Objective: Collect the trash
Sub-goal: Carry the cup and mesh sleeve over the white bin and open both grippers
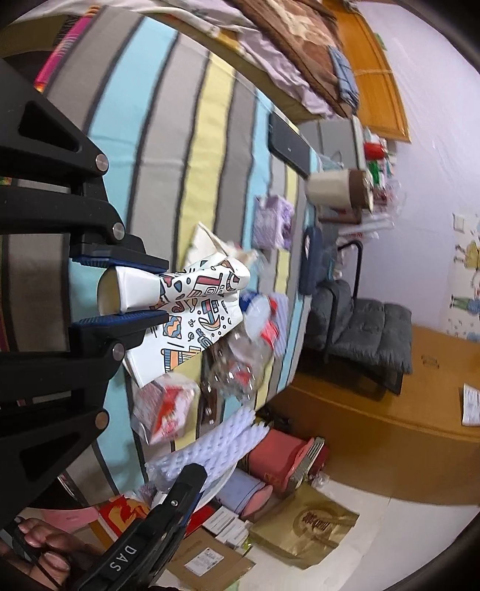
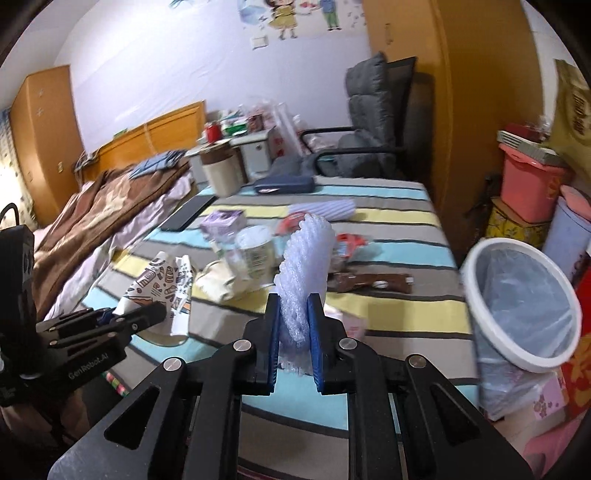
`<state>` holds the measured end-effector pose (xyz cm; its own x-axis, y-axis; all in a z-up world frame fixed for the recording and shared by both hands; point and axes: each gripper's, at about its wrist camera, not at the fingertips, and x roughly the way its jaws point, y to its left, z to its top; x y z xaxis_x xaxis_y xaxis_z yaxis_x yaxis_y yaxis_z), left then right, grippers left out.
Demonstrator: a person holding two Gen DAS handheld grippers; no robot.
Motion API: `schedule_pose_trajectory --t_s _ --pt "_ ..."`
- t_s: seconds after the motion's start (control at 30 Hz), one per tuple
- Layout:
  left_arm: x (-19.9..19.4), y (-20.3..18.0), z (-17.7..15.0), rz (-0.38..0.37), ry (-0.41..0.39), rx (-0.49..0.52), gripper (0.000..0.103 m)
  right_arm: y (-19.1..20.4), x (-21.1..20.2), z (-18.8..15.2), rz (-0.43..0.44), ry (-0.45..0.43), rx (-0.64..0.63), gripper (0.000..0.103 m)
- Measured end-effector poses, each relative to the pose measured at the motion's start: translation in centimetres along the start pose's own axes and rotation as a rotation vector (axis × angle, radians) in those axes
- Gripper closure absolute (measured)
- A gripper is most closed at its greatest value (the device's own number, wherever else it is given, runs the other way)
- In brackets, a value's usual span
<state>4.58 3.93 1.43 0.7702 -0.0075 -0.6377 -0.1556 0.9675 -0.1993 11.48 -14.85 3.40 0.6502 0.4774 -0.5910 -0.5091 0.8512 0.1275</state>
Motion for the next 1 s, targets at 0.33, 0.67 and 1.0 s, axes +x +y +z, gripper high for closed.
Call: schedule_pose_trajectory --t_s 0.33,0.67,1.0 --pt "3.1 -8.0 2.7 -0.132 0.028 0.140 0.082 -7.2 -2.3 -0.9 -0.148 -0.035 0.137 0.086" --pt "6.8 -17.5 4.4 -0.250 0.062 0.268 0.082 -14.4 -2.7 -1.7 -0.266 -0.018 0.258 0.086" --pt "13.6 -25.3 5.0 -0.344 0.179 0.333 0.082 -18.9 -2.0 -2.6 -0.317 0.032 0.328 0.084"
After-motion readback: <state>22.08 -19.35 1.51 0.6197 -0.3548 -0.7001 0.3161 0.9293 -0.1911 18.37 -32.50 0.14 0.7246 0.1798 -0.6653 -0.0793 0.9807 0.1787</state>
